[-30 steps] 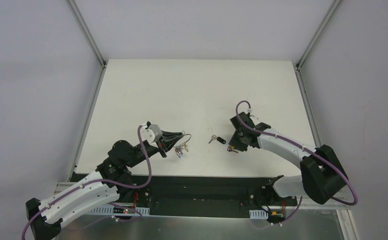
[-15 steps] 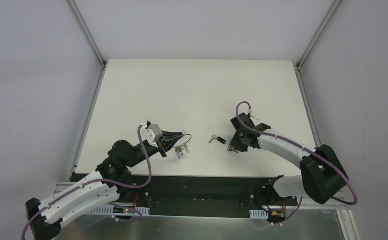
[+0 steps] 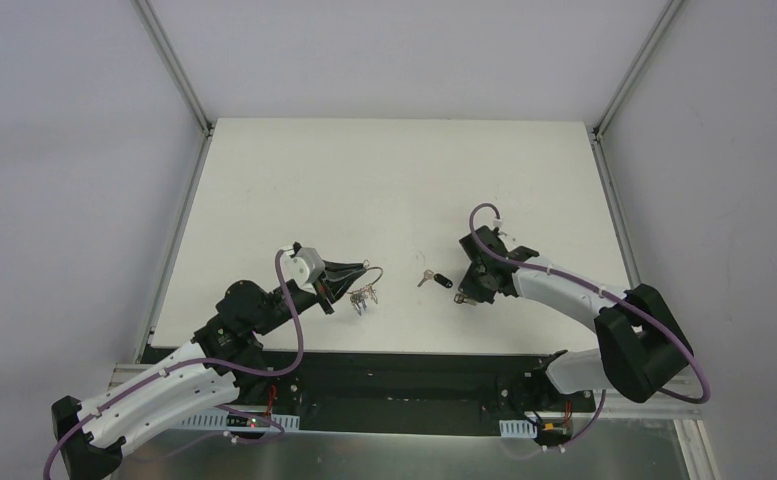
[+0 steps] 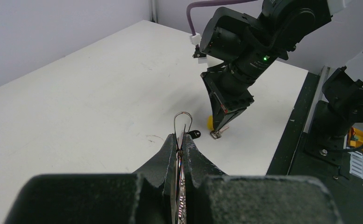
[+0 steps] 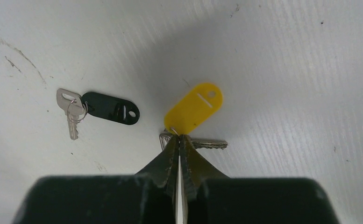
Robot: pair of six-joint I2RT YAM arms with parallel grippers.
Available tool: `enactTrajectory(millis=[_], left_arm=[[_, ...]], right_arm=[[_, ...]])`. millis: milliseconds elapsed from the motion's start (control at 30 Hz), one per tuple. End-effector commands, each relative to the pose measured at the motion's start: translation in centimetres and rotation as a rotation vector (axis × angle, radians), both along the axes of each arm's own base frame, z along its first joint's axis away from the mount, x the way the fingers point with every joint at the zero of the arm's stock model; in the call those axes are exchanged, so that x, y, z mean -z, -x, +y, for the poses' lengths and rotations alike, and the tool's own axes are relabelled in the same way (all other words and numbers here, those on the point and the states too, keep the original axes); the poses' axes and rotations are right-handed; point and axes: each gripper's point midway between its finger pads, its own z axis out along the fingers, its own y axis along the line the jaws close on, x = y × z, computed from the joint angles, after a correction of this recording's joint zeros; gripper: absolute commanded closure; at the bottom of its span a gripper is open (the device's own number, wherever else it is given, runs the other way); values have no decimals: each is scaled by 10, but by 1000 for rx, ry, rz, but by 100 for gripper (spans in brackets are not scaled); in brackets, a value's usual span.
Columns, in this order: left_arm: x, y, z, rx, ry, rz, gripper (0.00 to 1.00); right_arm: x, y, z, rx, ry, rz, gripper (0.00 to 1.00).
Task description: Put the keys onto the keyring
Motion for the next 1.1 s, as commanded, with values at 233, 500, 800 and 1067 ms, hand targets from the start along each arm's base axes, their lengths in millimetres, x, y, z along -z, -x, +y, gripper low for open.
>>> enactTrajectory(millis=[233,500,800,1067], left_arm=[[-16,1,1,-1,40,-35,100],[-16,1,1,-5,40,-35,100],[-18,2,4,-9,51,-42,100],[-23,5,6,-1,66,-56,100]], right_arm=[[-23,-8,2,-21,-47,-96,100],[-98,-9,30,-185,-255,-298,100],[-161,20,70,-468,-526,-416,100],[-216,50,101,-687,-810,-531,100]])
